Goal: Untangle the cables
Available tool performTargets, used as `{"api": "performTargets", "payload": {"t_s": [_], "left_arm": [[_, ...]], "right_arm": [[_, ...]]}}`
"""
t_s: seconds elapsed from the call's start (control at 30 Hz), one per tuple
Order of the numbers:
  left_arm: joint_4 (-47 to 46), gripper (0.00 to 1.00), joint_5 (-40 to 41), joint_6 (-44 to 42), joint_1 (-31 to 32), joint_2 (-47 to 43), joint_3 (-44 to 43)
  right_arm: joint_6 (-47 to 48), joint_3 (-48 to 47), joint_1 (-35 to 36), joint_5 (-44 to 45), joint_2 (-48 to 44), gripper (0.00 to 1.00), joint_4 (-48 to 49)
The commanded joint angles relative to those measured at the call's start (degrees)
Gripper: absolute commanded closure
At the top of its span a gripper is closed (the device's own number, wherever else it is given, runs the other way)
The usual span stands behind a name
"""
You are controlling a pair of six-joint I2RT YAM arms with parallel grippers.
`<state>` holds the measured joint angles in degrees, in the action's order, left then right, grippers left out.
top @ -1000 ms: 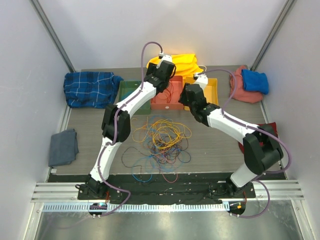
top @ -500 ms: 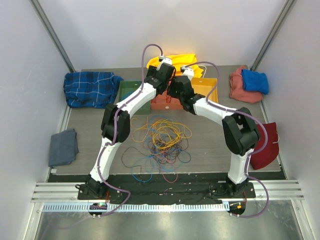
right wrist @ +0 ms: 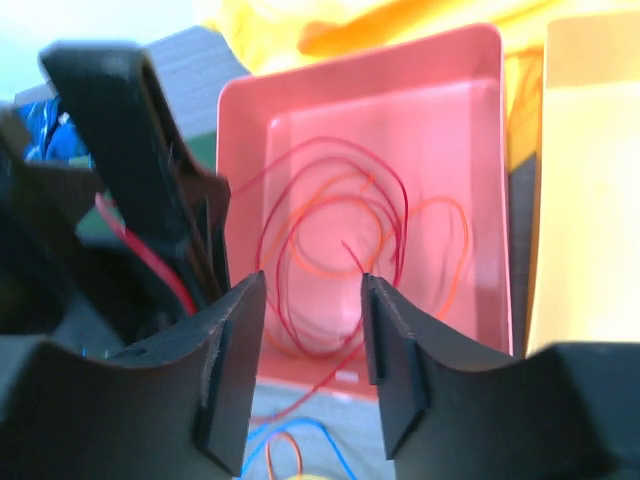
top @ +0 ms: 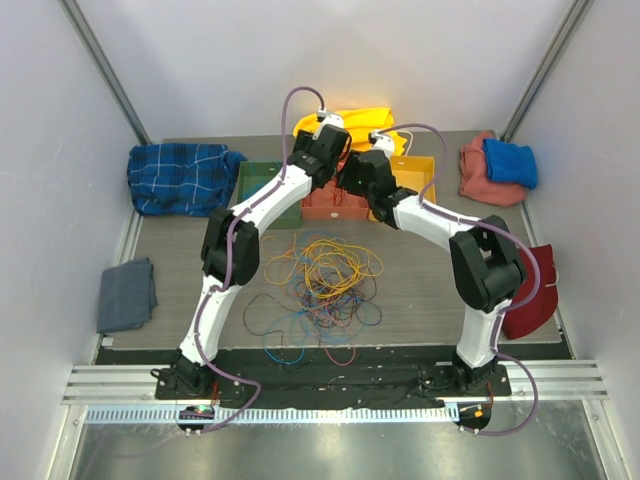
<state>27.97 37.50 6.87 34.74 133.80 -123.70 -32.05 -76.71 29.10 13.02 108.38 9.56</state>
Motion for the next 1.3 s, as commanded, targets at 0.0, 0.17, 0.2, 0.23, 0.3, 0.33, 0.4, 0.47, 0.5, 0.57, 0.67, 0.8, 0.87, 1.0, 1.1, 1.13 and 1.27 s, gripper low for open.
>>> {"api": "performTargets", "payload": {"t_s": [0.0, 0.17, 0.2, 0.23, 0.3, 0.33, 0.4, 0.47, 0.5, 0.57, 0.67, 0.8, 0.87, 1.0, 1.1, 1.13, 1.27], "left_arm": [[-1.25, 0.27, 1.53, -0.90, -0.20, -3.63, -0.67], [-1.33, 0.27, 1.44, -0.81, -0.20, -3.54, -1.02], [-1.34, 0.27, 1.44, -0.81, -0.20, -3.54, -1.02], [-1.34, 0.27, 1.35, -0.81, -0.20, -3.54, -1.02], [-1.25, 0.27, 1.53, -0.90, -0.11, -3.54, -1.02], [-1.16, 0.27, 1.53, -0.90, -0.20, -3.46, -1.02], [-1.16, 0.27, 1.53, -0.81, -0.20, -3.46, -0.93], [-1.07, 0.27, 1.53, -0.72, -0.20, -3.28, -0.93], [-1.07, 0.27, 1.44, -0.63, -0.20, -3.28, -1.02], [-0.98, 0.27, 1.35, -0.55, -0.20, -3.28, -1.10], [-0.90, 0.27, 1.18, -0.37, -0.20, -3.63, -1.11], [-0.81, 0.27, 1.35, -0.46, -0.20, -3.72, -0.84], [-0.63, 0.27, 1.09, -0.02, -0.20, -3.72, -0.75], [-0.19, 0.27, 0.91, 0.51, -0.11, -4.86, 0.03], [-0.81, 0.27, 1.00, 0.60, -0.03, -5.82, 1.70], [-0.81, 0.28, 0.91, 0.77, -0.02, -6.09, 2.06], [-1.07, 0.28, 1.00, 0.60, -0.02, -6.88, 4.07]], "right_arm": [[0.59, 2.70, 0.25, -2.11, -7.99, 0.47, 1.34], [-0.20, 4.99, 0.25, -3.08, -10.11, 0.47, 1.42], [-0.38, 5.34, 0.17, -3.61, -10.38, 0.47, 1.60], [-0.73, 5.51, 0.34, -3.87, -10.64, 0.48, 1.77], [-0.99, 5.69, 0.52, -4.14, -10.82, 0.48, 1.95], [-0.99, 5.78, 0.69, -4.66, -10.91, 0.48, 2.13], [-1.08, 5.43, 0.87, -5.19, -10.65, 0.48, 2.13], [-1.08, 5.34, 1.57, -5.89, -10.12, 0.49, 2.13], [-1.08, 5.08, 1.75, -6.16, -9.94, 0.50, 2.21], [-0.91, 4.73, 2.18, -6.51, -8.72, 0.50, 2.04], [-1.43, 4.64, 2.27, -7.47, -7.66, 0.52, 2.13], [-1.35, 3.85, 2.62, -7.92, -6.17, 0.55, 2.30], [-1.26, 3.32, 2.45, -7.83, -5.55, 0.60, 1.69], [-0.65, 2.79, 2.45, -6.17, -4.05, 0.70, 1.51], [-0.03, 2.18, 1.93, -5.20, -3.00, 0.77, 1.69], [-0.03, 2.00, 1.66, -5.02, -2.74, 0.83, 1.77], [0.24, 1.39, 1.48, -4.14, -3.87, 0.97, 2.65]]}}
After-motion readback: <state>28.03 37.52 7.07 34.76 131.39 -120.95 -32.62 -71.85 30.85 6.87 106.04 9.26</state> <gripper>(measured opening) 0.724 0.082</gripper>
